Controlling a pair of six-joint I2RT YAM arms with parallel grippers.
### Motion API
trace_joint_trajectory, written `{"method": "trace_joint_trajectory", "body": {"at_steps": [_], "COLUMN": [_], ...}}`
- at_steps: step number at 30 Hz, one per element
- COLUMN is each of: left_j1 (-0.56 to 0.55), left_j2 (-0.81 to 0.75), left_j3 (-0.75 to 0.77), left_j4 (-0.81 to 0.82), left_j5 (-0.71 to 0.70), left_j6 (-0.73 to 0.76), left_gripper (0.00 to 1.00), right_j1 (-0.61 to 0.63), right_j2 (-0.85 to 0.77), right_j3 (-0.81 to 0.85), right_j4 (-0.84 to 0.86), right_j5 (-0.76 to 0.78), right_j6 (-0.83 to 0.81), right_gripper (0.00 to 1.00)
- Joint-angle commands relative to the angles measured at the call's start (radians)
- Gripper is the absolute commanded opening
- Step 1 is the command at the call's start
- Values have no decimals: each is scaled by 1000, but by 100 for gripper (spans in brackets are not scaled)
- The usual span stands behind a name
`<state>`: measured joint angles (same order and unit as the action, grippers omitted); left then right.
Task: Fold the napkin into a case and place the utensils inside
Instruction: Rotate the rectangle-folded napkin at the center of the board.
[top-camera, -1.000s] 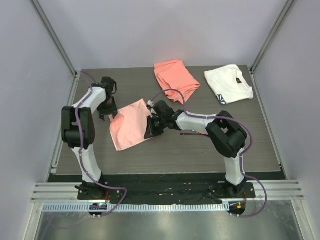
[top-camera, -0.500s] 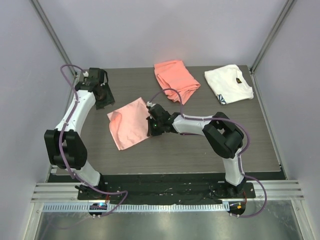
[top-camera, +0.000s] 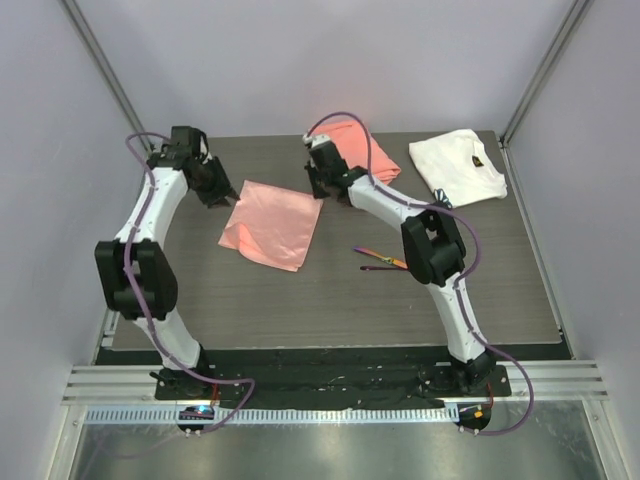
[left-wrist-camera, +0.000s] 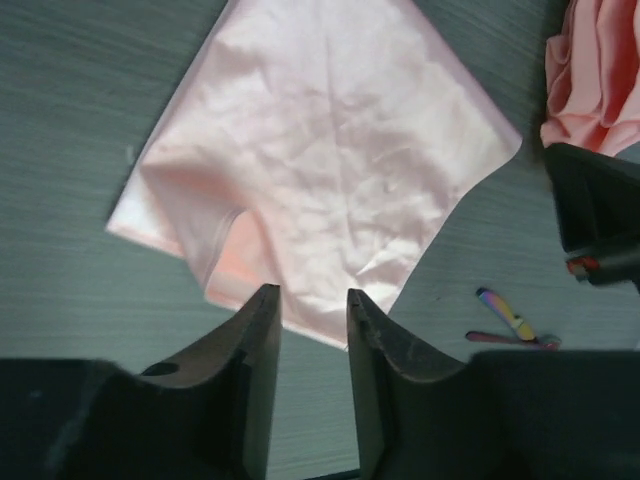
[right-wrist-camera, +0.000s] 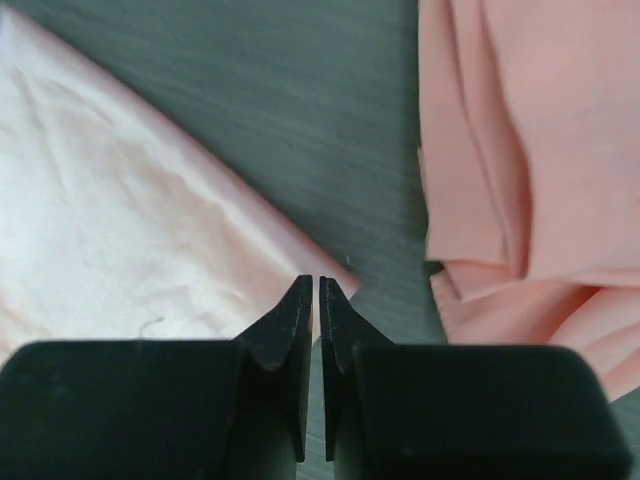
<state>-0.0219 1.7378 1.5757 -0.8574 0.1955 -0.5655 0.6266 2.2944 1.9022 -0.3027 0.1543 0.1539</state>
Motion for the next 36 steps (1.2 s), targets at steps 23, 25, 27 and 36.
{"method": "trace_joint_trajectory", "body": {"at_steps": [23,25,27,36], "left_j1": [-96,-96,-96,-107], "left_j2": [195,94,5,-260], "left_j3": [-291,-384,-404,-468], "left_j4": [254,293,291,22], "left_j5": [-87,-38,-13,-21], "left_j6": [-306,-321,-274,-226], "left_gripper": [0,0,6,58], "right_j1": [15,15,13,15], "right_j2": [-489,-533,-570,-667], "right_j3": [-667,-709,-771,-897], "right_j4": [77,74,76,83], "right_j5": [-386,-383,-368,-394], "right_j6": [368,386,404,527], "right_gripper": [26,31,40,69]}}
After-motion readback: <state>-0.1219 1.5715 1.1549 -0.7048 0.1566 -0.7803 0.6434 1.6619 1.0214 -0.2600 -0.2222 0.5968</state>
